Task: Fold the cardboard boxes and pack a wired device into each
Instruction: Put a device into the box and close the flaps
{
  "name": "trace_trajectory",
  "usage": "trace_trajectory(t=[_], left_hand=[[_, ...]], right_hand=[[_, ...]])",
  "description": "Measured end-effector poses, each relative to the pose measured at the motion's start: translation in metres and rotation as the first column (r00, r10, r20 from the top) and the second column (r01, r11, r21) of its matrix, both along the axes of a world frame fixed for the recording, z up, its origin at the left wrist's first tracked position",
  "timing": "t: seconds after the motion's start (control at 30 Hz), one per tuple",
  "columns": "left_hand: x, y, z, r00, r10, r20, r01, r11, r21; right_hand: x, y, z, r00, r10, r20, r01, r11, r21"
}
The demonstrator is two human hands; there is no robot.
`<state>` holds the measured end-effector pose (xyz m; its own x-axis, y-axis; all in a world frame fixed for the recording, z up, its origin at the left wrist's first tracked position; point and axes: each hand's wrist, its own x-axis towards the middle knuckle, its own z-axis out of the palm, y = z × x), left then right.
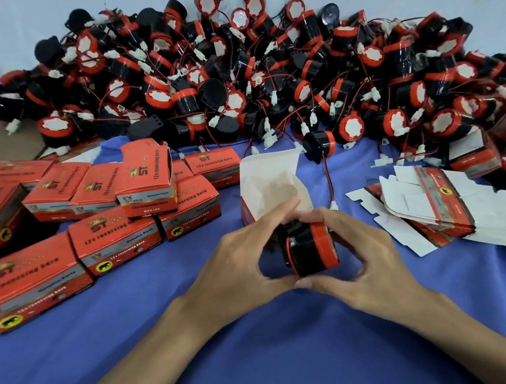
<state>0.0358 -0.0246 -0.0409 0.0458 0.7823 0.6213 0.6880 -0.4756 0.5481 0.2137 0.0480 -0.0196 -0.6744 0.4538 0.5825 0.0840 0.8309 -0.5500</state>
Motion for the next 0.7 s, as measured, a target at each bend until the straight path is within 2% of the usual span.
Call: trace_trajectory(t=[0.1,0.2,0.3,0.37,0.5,0.6,0.7], left_hand=[[0.004,0.002,0.003,0.991,0.100,-0.089,-0.081,0.978,0.190],[0.000,0.007,0.004,0.972,0.222,-0.072,-0.192,0.935,0.299],[-0.012,0.014,0.006,0.947,0.315,-0.069,-0.300,0.939,0.170],[-0.016,0.018,0.005,0.944,0.320,-0.080,-0.315,0.947,0.070],[-0.016,0.019,0.000,0.966,0.250,-0.063,-0.250,0.968,0.008],[-0.018,0.019,0.002,0.981,0.184,0.057,-0.178,0.980,-0.085],[-0.020,0.020,0.003,0.965,0.197,0.170,-0.195,0.980,-0.030]], right_hand=[[-0.003,-0.001,0.004,0.998,-0.005,-0.064,0.001,0.998,-0.063],[-0.008,0.001,0.021,0.994,0.006,-0.113,-0.023,0.989,-0.149],[-0.019,0.012,0.049,0.987,0.129,-0.094,-0.140,0.982,-0.125],[-0.030,0.024,0.063,0.985,0.171,-0.025,-0.173,0.982,-0.081],[-0.049,0.044,0.069,0.978,0.110,0.178,-0.112,0.994,0.001],[-0.051,0.050,0.066,0.953,0.035,0.300,-0.054,0.997,0.055],[-0.050,0.052,0.067,0.913,-0.005,0.407,-0.054,0.990,0.134]])
